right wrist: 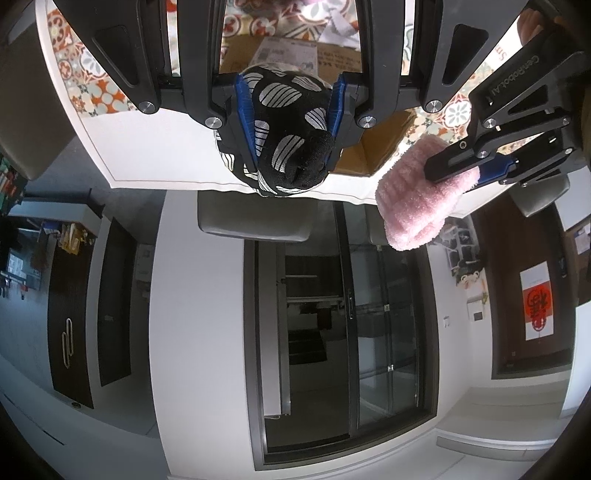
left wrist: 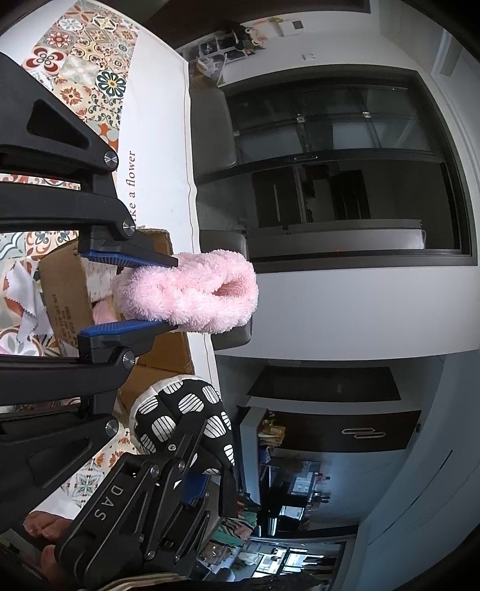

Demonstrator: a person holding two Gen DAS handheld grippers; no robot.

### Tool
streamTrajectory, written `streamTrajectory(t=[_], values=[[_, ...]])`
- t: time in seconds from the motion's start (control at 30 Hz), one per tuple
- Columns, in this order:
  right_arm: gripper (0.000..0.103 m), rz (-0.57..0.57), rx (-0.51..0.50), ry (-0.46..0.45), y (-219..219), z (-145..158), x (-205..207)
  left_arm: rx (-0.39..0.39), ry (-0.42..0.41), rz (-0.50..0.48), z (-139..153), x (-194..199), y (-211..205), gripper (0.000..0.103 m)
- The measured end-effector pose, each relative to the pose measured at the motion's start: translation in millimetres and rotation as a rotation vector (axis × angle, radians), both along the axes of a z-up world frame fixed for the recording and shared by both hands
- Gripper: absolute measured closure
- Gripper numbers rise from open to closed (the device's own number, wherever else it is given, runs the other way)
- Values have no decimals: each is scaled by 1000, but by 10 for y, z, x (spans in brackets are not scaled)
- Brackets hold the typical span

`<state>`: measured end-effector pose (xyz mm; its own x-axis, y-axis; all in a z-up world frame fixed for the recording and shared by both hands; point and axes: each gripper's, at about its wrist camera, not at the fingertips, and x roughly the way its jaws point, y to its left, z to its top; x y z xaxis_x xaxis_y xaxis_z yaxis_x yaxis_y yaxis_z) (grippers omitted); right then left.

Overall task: Organize soft objects
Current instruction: 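Lift the headband with the left tool while the right tool carries the slipper toward the box, then open the left tool over the box while the right tool releases the slipper inside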

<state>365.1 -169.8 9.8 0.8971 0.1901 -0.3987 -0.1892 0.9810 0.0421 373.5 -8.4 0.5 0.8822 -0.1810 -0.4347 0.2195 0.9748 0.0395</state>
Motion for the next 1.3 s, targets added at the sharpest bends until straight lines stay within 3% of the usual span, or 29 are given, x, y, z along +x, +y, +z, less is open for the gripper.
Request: streamTrajectory(t=[0.8, 0.93, 1.07, 1.23, 1.3], values=[[67, 41, -45, 126, 101, -553, 911, 84, 159, 24, -600, 752, -168, 77], [63, 46, -43, 161, 90, -642, 1003, 91, 191, 21, -686, 801, -217, 75], [59, 37, -38, 179, 52, -722, 1016, 90, 200, 21, -715, 832, -251, 70], [43, 36, -31, 197, 14, -746, 1049, 91, 189, 28, -691, 827, -257, 58], [38, 27, -36, 184, -5, -739, 1049, 93, 180, 38, -673, 808, -231, 48]])
